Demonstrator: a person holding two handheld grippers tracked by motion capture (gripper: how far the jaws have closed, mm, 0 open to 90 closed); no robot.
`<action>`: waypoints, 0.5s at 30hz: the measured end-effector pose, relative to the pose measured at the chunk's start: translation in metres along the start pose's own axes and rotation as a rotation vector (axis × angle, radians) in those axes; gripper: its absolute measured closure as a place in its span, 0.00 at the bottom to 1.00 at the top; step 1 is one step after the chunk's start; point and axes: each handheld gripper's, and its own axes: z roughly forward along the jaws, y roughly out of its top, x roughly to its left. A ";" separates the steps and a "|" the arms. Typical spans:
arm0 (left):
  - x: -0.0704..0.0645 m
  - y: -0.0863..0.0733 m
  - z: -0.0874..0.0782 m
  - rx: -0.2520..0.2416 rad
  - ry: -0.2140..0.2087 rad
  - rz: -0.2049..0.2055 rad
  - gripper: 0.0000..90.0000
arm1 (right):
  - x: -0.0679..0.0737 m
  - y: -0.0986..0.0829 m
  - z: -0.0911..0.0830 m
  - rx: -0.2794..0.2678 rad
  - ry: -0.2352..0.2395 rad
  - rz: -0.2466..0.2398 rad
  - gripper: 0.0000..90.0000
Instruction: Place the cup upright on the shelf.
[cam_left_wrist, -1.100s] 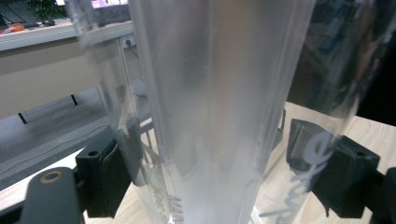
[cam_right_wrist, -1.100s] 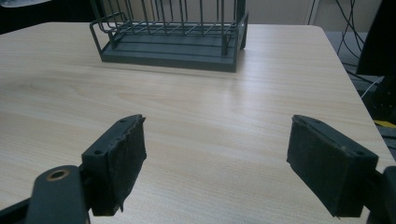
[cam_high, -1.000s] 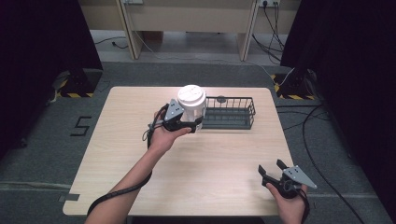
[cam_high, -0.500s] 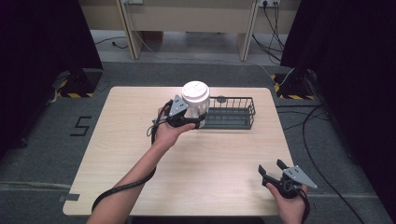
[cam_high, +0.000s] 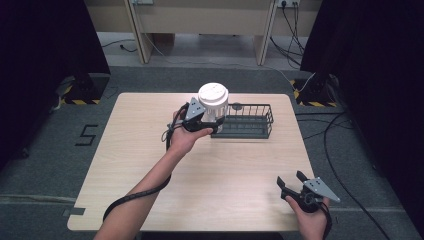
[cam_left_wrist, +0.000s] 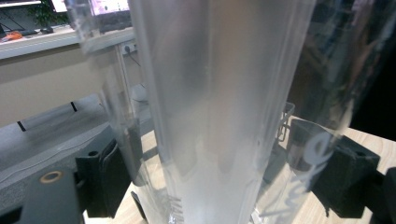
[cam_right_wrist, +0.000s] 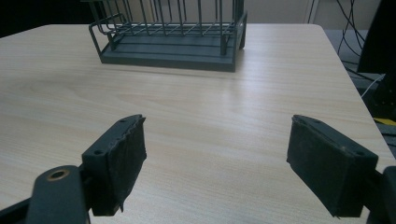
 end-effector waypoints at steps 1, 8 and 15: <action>0.000 0.002 0.002 -0.002 0.001 0.001 0.19 | 0.000 0.000 0.000 0.000 0.000 0.001 0.22; 0.001 0.006 0.007 -0.008 0.001 0.000 0.19 | 0.000 0.000 0.000 0.002 -0.001 0.003 0.22; 0.000 0.011 0.015 -0.009 -0.002 0.008 0.19 | -0.001 0.000 0.000 0.002 0.000 0.008 0.23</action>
